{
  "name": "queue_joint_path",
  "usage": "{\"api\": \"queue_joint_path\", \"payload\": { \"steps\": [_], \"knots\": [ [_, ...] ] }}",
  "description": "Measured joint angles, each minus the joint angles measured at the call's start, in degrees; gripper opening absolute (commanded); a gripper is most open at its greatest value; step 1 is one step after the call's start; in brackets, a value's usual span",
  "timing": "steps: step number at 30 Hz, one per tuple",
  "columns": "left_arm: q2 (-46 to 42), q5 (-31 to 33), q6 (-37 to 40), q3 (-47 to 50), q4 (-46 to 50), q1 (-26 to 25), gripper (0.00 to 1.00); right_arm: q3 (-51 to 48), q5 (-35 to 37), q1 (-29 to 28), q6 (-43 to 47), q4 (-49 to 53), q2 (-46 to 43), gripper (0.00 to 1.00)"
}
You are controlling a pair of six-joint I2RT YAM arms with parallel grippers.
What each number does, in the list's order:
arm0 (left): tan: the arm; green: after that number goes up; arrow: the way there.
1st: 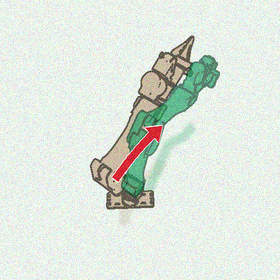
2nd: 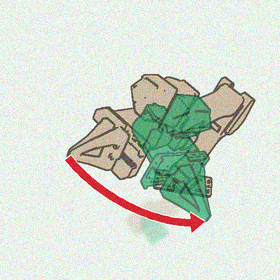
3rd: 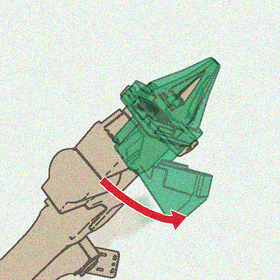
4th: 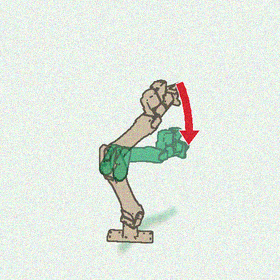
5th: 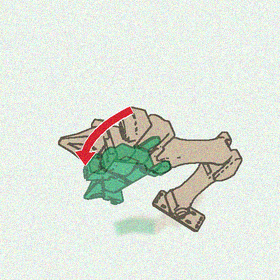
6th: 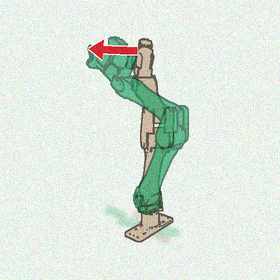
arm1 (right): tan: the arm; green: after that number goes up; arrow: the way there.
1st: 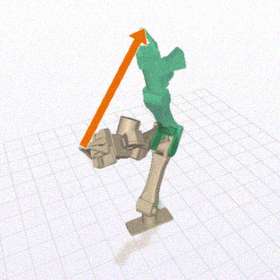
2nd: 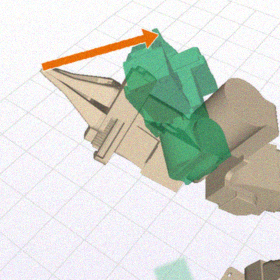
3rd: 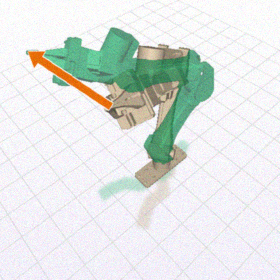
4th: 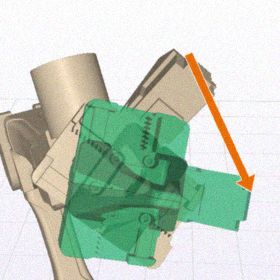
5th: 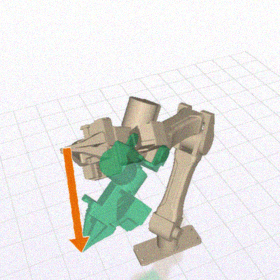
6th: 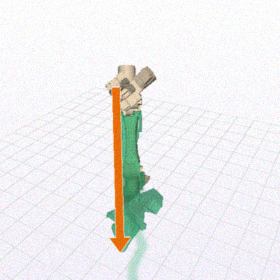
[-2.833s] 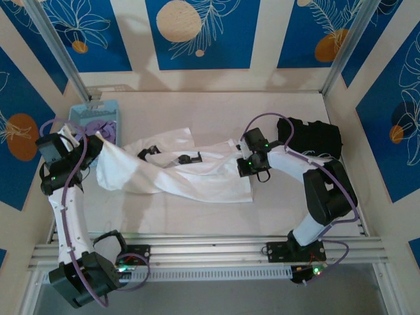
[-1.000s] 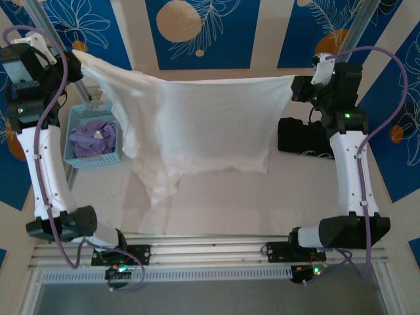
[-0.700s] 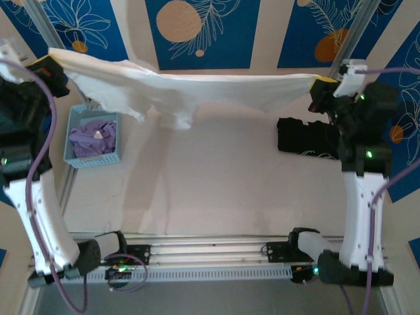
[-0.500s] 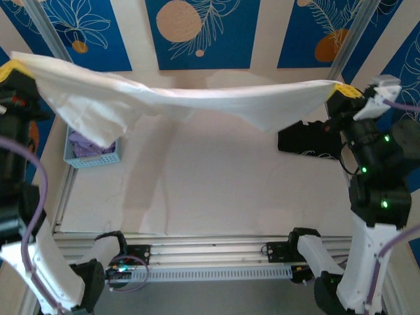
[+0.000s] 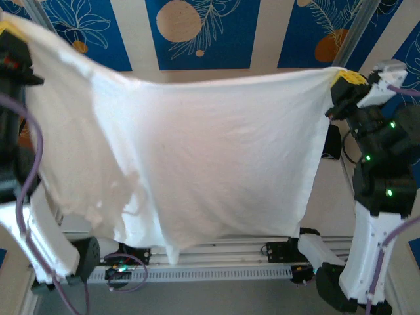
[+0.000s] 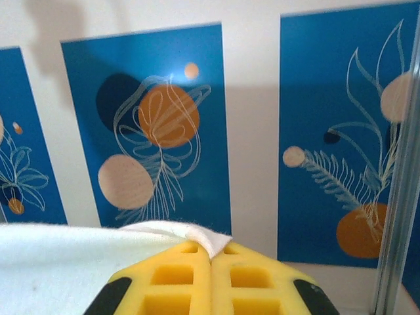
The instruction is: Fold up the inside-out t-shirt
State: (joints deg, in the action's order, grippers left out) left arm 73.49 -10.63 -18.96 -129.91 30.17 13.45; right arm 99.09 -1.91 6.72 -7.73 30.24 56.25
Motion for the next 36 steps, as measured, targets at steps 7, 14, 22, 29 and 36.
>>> {"api": "queue_joint_path", "payload": {
  "steps": [7,14,22,29,36],
  "knots": [
    [17.9,-0.2,1.8,9.1,-5.1,-4.1,0.00,-5.9,1.9,-5.9,1.8,-7.5,14.9,0.00],
    [45.4,0.0,3.9,6.1,-9.7,-9.6,0.06,-0.3,4.1,-7.9,1.9,-16.1,47.7,0.06],
    [81.6,-0.2,4.3,-25.9,-2.0,-12.9,0.57,34.1,8.3,-8.6,0.2,-3.0,87.8,0.38],
    [64.7,0.2,1.6,1.7,-4.8,-13.4,0.67,14.1,11.3,-10.1,-0.5,3.0,73.7,0.41],
    [33.5,0.6,-5.2,36.9,-15.4,-16.8,0.68,-18.1,11.6,-11.7,-8.2,4.3,45.8,0.44]
  ]
}}
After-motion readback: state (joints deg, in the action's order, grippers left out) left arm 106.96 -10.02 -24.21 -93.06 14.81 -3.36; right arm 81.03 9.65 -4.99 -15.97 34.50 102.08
